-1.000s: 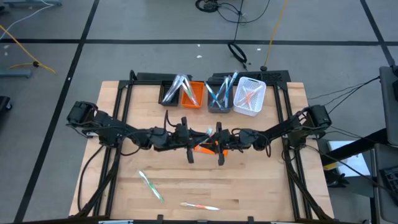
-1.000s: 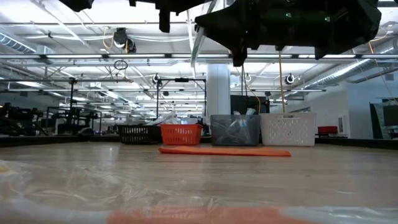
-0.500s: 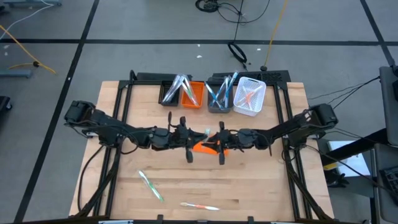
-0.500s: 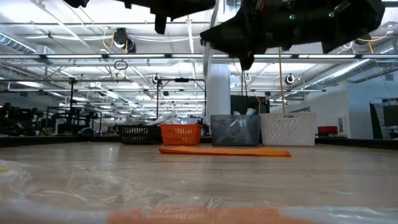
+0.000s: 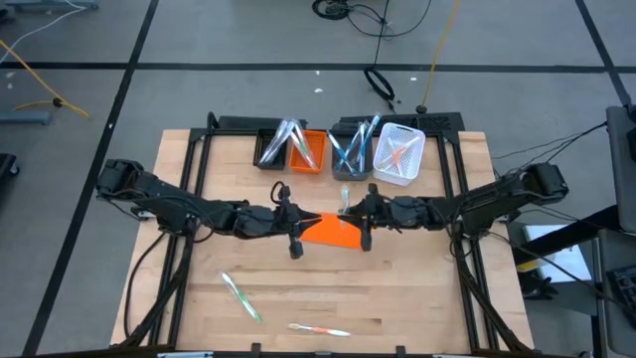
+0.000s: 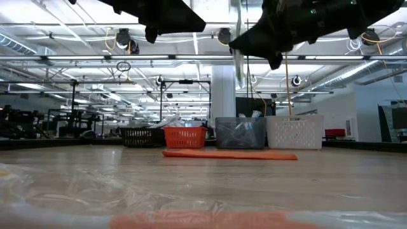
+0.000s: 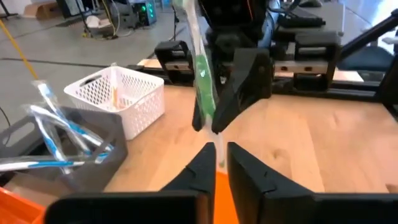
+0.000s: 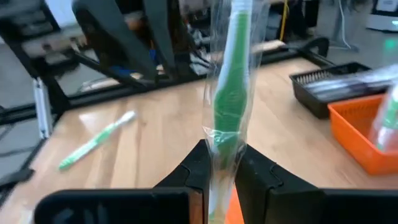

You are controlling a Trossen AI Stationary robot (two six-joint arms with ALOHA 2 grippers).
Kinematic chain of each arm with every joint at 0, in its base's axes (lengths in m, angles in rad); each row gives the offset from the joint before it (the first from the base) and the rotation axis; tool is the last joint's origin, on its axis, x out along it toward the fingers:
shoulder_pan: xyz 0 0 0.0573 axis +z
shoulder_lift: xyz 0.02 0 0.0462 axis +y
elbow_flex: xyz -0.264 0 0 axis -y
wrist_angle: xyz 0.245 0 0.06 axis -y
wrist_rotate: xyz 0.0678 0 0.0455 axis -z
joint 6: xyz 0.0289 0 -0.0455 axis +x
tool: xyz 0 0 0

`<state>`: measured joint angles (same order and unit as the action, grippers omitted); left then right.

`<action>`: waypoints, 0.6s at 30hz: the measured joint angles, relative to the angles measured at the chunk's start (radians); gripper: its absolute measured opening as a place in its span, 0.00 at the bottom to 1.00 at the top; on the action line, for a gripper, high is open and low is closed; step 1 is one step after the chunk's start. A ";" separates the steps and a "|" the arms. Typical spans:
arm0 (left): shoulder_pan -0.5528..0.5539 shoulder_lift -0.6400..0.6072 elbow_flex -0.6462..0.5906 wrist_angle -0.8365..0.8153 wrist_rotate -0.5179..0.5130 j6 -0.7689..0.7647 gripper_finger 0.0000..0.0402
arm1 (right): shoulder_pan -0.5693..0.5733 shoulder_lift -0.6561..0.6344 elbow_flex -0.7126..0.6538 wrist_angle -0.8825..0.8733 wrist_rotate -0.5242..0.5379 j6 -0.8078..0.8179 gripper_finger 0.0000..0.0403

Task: Pick & Place Toothbrushes
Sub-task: Put the green toothbrush into the orange bin

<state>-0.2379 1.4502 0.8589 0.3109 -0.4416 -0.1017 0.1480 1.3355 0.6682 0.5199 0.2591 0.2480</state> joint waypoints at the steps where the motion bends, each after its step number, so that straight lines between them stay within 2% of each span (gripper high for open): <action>1: 0.000 0.006 0.000 0.003 0.000 -0.011 0.12 | -0.008 0.000 0.001 0.004 -0.012 0.002 0.09; 5: 0.002 0.018 -0.001 -0.011 -0.002 -0.023 0.24 | -0.033 0.009 0.000 -0.017 -0.076 0.030 0.09; 12: 0.016 0.016 0.000 -0.018 -0.005 -0.079 0.46 | -0.058 0.048 0.001 -0.024 -0.079 0.062 0.09; 18: 0.036 0.016 0.000 -0.031 -0.005 -0.095 0.59 | -0.070 0.049 0.001 -0.022 -0.087 0.081 0.09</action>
<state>-0.2022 1.4662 0.8585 0.2804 -0.4465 -0.1968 0.0776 1.3846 0.6689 0.4981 0.1721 0.3290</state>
